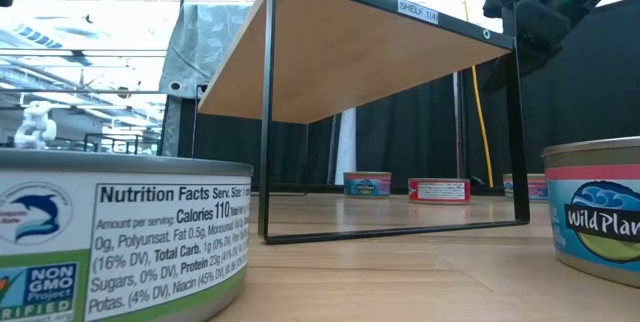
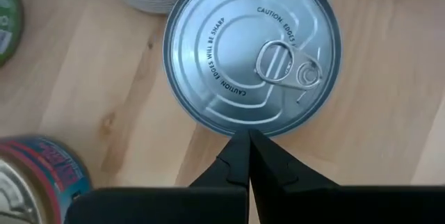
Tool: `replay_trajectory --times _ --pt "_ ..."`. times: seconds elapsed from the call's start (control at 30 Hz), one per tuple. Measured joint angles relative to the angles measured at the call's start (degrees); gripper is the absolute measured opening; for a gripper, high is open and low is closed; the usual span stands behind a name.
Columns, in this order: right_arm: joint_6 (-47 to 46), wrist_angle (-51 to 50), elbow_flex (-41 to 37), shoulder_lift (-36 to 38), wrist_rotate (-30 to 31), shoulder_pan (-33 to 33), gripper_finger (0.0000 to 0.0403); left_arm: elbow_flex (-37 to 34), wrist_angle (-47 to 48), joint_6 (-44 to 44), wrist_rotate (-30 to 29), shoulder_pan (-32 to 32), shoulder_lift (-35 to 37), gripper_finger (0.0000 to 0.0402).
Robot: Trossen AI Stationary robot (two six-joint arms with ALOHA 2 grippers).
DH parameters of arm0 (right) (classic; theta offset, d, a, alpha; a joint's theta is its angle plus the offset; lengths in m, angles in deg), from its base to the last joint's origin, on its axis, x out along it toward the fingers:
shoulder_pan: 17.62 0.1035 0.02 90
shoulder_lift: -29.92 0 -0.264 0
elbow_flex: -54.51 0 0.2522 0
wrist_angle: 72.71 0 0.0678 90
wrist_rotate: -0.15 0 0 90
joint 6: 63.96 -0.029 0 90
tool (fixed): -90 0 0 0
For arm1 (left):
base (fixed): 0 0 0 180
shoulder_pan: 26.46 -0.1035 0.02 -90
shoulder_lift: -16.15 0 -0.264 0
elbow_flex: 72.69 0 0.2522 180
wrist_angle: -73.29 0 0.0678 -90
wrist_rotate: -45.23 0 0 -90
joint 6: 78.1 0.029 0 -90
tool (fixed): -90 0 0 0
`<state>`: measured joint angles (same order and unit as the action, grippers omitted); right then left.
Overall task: Stack canned seafood by type on shelf
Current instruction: Put the red tuna can on the shelf
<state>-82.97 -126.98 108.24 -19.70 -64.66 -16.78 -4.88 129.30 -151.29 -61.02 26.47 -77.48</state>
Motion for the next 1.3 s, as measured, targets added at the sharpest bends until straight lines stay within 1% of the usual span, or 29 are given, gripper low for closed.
replay_trajectory --times 0.07,0.2,0.27,0.53,0.67,0.83,0.9,1.07,1.3 --pt "0.0 0.0 0.0 0.0 0.0 0.0 0.008 0.0 -0.1 0.0 0.3 0.0 0.0 0.0003" --pt "0.0 0.0 0.0 0.0 0.0 0.0 0.008 -0.6 0.9 0.0 3.0 0.0 -0.6 0.0003" --pt "0.0 0.0 0.0 0.0 0.0 0.0 0.0079 -0.3 0.2 -0.5 3.1 0.0 -0.5 0.0003" --pt "0.0 0.0 0.0 0.0 0.0 0.0 0.008 -0.4 0.7 -1.4 1.9 0.1 -0.5 0.0003" --pt "0.0 0.0 0.0 0.0 0.0 0.0 0.008 -1.5 -0.1 -1.5 1.1 0.1 -0.5 0.0003" --pt "0.0 0.0 0.0 0.0 0.0 0.0 0.0079 -3.9 -4.6 -1.5 0.5 0.0 -0.5 0.0003" --pt "0.0 0.0 0.0 0.0 0.0 0.0 0.0079 -4.4 -4.8 -1.6 0.5 0.0 -0.5 0.0003" --pt "0.0 0.0 0.0 0.0 0.0 0.0 0.0079 -4.4 -1.2 -2.8 0.9 0.0 -0.5 0.0003" --pt "0.0 0.0 0.0 0.0 0.0 0.0 0.0079 -3.9 6.1 -6.2 5.5 0.0 0.3 0.0003"
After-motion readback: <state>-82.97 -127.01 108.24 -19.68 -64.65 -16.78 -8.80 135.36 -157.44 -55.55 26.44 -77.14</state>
